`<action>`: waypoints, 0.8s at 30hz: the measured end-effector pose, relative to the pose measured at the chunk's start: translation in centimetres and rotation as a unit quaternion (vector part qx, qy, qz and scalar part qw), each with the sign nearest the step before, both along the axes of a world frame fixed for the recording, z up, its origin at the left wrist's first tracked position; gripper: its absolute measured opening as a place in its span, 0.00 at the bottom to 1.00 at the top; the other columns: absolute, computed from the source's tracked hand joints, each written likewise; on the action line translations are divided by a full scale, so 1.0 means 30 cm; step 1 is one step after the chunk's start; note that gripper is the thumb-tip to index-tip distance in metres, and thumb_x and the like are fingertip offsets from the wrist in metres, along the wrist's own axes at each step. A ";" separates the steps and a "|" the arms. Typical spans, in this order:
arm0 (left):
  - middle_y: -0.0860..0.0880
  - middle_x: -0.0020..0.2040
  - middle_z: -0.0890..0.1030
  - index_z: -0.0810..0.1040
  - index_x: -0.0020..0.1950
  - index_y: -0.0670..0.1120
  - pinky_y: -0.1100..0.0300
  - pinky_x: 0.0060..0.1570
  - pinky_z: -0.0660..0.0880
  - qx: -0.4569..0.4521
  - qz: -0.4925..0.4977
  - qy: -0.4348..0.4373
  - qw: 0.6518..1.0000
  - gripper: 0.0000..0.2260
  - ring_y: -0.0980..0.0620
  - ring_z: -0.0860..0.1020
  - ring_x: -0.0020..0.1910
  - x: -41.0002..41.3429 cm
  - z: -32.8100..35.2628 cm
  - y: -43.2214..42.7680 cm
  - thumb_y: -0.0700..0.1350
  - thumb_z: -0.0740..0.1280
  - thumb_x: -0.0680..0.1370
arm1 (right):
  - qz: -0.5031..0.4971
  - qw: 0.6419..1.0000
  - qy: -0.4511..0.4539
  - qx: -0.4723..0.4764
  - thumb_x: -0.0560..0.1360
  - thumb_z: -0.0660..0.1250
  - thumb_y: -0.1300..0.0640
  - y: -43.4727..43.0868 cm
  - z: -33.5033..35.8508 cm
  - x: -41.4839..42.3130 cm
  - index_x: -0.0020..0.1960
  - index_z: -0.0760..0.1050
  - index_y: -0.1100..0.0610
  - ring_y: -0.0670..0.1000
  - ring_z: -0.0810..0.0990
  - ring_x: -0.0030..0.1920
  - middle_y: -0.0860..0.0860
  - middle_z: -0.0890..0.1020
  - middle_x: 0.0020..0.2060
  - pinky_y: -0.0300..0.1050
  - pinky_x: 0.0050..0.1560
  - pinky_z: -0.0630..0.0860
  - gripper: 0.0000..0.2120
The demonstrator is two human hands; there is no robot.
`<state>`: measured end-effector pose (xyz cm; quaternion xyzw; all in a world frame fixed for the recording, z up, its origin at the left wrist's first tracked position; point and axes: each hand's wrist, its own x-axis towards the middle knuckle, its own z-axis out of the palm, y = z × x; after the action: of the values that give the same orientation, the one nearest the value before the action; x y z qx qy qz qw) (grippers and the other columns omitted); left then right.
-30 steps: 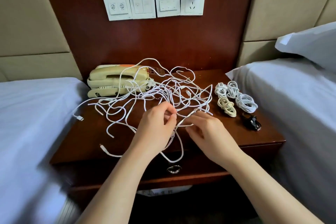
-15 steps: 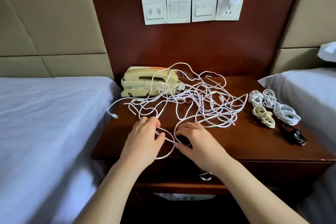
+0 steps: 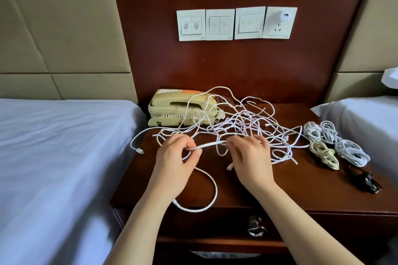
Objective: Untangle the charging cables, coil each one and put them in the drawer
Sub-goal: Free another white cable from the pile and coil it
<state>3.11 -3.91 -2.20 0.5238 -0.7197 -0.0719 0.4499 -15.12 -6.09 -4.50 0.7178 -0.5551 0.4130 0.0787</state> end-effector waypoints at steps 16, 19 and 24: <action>0.54 0.36 0.80 0.78 0.42 0.49 0.58 0.44 0.73 0.052 -0.097 0.029 0.993 0.06 0.55 0.78 0.38 -0.074 0.027 0.007 0.44 0.64 0.78 | 0.179 0.973 -0.068 0.126 0.76 0.62 0.53 0.094 0.107 -0.028 0.64 0.75 0.50 0.41 0.75 0.56 0.43 0.80 0.55 0.38 0.59 0.68 0.16; 0.53 0.37 0.79 0.78 0.43 0.49 0.54 0.42 0.73 0.052 -0.101 0.006 0.994 0.04 0.53 0.76 0.38 -0.089 0.018 -0.002 0.46 0.65 0.78 | 0.214 0.957 -0.121 0.154 0.78 0.63 0.55 0.118 0.120 -0.017 0.52 0.78 0.51 0.43 0.77 0.37 0.46 0.81 0.37 0.36 0.38 0.72 0.06; 0.56 0.35 0.73 0.73 0.40 0.47 0.64 0.41 0.67 -0.007 -0.093 -0.024 0.995 0.07 0.56 0.72 0.39 -0.097 0.013 -0.019 0.43 0.66 0.77 | 0.197 0.930 -0.277 0.142 0.80 0.60 0.60 0.097 0.141 -0.049 0.35 0.72 0.55 0.42 0.63 0.25 0.43 0.67 0.23 0.37 0.29 0.60 0.14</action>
<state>0.21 -4.47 -1.80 0.4527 -0.7763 -0.0958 0.4281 -16.59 -3.19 -0.27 0.6734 -0.4554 0.5192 -0.2636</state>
